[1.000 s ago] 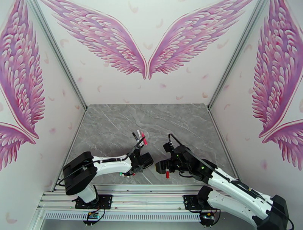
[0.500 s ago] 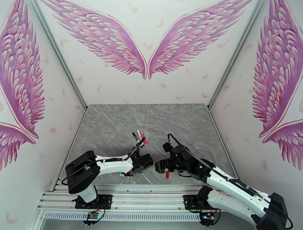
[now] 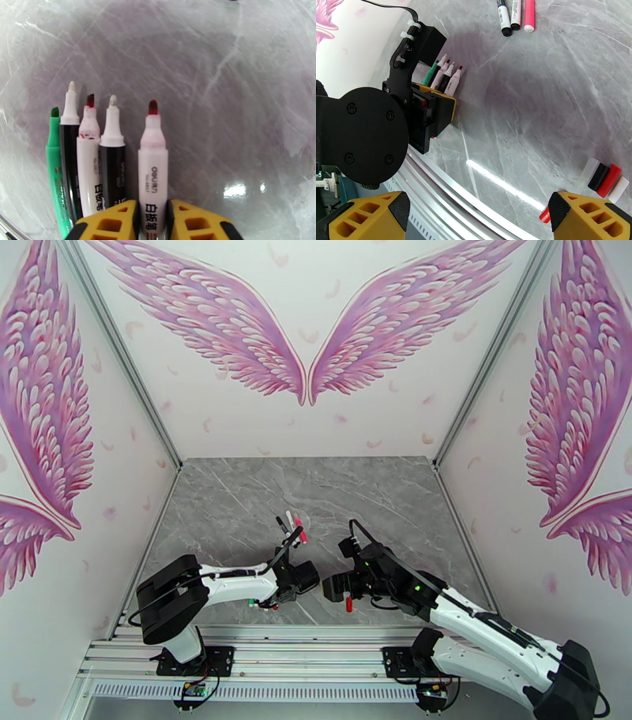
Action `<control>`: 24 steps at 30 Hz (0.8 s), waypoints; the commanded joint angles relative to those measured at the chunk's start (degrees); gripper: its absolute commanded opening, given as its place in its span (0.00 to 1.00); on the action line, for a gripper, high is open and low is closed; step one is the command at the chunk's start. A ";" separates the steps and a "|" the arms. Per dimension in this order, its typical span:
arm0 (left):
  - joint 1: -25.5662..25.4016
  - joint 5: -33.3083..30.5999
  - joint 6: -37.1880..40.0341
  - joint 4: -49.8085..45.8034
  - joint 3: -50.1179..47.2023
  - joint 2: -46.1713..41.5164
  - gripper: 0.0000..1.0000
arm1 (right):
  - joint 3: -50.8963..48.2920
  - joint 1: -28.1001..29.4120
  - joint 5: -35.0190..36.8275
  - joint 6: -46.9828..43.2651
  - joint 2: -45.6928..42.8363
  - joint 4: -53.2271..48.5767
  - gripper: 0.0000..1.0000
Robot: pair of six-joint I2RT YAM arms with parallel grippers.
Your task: Open the pen caps
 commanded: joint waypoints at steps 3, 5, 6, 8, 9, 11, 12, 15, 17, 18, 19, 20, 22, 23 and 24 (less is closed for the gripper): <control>-0.34 -2.11 -0.75 -4.16 3.29 -1.61 0.26 | -0.90 0.14 0.57 0.68 0.20 1.14 0.99; -0.20 -2.88 -0.33 -5.78 4.46 -2.61 0.26 | -0.81 0.12 0.53 0.64 0.11 0.87 0.99; -0.16 -3.07 0.11 -6.39 5.08 -3.25 0.26 | -0.74 0.08 0.61 0.49 -0.05 0.82 0.99; 0.06 -3.43 0.76 -7.42 6.03 -4.21 0.26 | -0.72 0.10 0.79 0.51 -0.13 0.83 0.99; 0.23 -3.42 1.17 -7.73 6.38 -4.86 0.27 | -0.59 0.14 0.82 0.47 -0.07 0.81 0.99; 1.07 -2.85 1.83 -7.88 6.53 -5.92 0.27 | -0.22 0.12 0.66 0.28 0.19 0.56 0.99; 1.69 -2.27 2.44 -7.59 6.33 -6.38 0.27 | -0.07 0.06 0.64 0.12 0.36 0.48 0.99; 2.78 -0.77 4.12 -5.82 5.42 -7.73 0.27 | 0.46 0.08 0.79 -0.23 0.47 -0.35 0.99; 3.07 0.22 4.92 -4.50 4.93 -8.15 0.26 | 0.48 0.21 0.96 -0.27 0.33 -0.62 0.99; 3.09 0.90 5.26 -3.88 4.77 -8.01 0.26 | 0.48 0.14 1.05 -0.24 0.22 -0.70 0.99; 3.01 1.36 5.37 -3.43 4.65 -7.82 0.26 | 0.43 0.11 1.02 -0.27 0.14 -0.84 0.99; 2.88 1.74 5.25 -3.11 4.38 -7.53 0.26 | 0.47 0.16 1.05 -0.17 0.04 -0.93 0.99; 2.66 2.56 5.44 -1.71 3.73 -6.98 0.26 | 0.51 0.19 1.08 -0.21 -0.02 -1.12 0.99; 2.65 2.90 5.49 -0.88 3.47 -6.89 0.26 | 0.55 0.14 1.25 -0.15 0.05 -1.23 0.99; 2.65 3.73 5.84 0.36 3.02 -6.88 0.26 | 0.66 0.08 1.25 -0.17 0.15 -1.45 0.99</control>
